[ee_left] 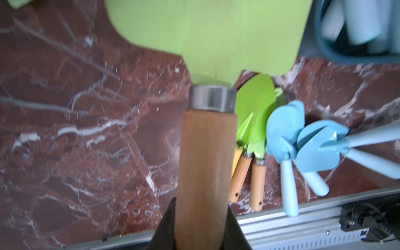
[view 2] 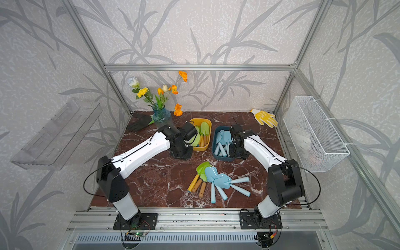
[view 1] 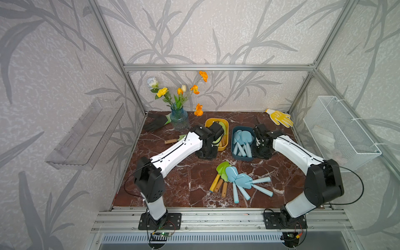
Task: Sort the small shovels by color and place them into the storage box
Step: Place the shovel in the storage box.
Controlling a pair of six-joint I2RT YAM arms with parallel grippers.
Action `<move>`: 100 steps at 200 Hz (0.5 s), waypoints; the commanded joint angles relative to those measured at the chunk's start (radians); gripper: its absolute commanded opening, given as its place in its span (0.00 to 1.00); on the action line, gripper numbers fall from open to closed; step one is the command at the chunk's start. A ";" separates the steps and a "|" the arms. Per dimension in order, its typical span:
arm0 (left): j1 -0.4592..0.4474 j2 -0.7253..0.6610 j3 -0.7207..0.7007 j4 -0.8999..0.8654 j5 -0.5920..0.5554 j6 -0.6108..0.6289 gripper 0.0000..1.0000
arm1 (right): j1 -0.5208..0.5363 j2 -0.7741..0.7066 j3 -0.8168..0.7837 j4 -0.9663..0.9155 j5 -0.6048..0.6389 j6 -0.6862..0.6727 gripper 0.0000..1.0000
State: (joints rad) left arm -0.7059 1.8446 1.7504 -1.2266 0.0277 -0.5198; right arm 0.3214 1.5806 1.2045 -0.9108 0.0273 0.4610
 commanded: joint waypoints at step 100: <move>0.139 0.653 0.754 -0.114 0.068 -0.007 0.00 | -0.016 -0.177 -0.072 -0.073 0.056 0.007 0.47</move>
State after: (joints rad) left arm -0.5549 2.4969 2.5092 -1.3117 0.0349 -0.4938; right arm 0.3107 1.4368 1.1549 -0.9485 0.0570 0.4633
